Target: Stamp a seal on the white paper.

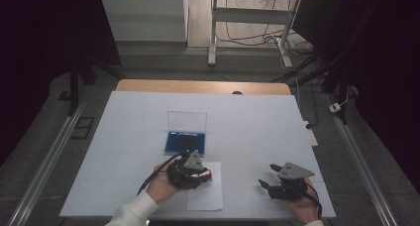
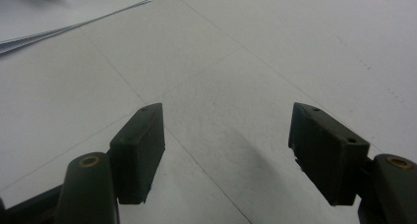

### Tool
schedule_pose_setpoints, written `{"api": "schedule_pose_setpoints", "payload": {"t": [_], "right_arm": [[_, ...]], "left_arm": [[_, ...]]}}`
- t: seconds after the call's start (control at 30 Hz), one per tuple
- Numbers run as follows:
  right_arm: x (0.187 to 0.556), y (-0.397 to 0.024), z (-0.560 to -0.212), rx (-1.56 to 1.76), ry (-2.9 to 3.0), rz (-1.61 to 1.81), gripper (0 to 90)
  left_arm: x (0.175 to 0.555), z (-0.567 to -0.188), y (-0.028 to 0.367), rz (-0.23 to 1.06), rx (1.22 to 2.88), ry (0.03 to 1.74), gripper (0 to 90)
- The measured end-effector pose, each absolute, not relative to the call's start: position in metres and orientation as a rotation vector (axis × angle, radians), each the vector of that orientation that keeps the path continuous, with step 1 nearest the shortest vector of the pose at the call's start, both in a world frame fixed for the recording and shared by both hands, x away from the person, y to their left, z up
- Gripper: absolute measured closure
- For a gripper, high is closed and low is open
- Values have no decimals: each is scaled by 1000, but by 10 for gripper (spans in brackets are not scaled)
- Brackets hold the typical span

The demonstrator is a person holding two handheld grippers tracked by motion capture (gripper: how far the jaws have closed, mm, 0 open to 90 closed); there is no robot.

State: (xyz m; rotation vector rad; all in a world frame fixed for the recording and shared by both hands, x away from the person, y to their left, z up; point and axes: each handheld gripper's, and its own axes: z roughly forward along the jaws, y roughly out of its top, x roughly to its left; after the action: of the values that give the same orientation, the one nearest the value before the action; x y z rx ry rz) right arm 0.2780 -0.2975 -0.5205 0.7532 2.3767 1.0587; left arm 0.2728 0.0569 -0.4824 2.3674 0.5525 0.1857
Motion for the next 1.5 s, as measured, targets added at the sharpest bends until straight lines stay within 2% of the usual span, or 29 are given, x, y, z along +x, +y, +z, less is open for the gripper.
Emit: {"api": "schedule_pose_setpoints", "payload": {"t": [0.67,1.5], "right_arm": [[279,-298,-522,749,2384,1049,297],[279,-298,-522,746,2390,1051,298]], "left_arm": [[274,-493,50,214,2443,547,696],[278,-493,47,175,2472,576,700]]}}
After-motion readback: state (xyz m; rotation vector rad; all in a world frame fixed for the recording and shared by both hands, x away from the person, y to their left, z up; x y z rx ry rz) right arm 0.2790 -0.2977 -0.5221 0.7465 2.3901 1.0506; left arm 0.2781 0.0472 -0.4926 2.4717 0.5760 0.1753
